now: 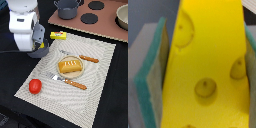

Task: Interact with the objects in diverse but meaningful ways.

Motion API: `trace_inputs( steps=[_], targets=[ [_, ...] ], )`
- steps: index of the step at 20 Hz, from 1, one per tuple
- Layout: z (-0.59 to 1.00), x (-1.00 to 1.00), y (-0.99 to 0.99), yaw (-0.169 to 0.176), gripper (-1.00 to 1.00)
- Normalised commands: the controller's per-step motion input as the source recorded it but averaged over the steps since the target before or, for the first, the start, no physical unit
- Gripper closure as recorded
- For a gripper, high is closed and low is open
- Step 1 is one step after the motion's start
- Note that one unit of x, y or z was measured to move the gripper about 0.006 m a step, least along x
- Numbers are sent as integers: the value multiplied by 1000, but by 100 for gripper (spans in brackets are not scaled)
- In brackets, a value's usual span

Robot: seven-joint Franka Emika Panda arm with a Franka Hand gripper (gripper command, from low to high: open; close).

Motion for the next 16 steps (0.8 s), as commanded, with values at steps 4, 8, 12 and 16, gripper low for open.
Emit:
trace_inputs(
  steps=[4, 8, 12, 16],
  targets=[
    [155, -414, 324, 58, 100],
    [1, -429, 129, 41, 100],
    [0, -274, 41, 22, 100],
    [0, -103, 7, 17, 100]
  ],
)
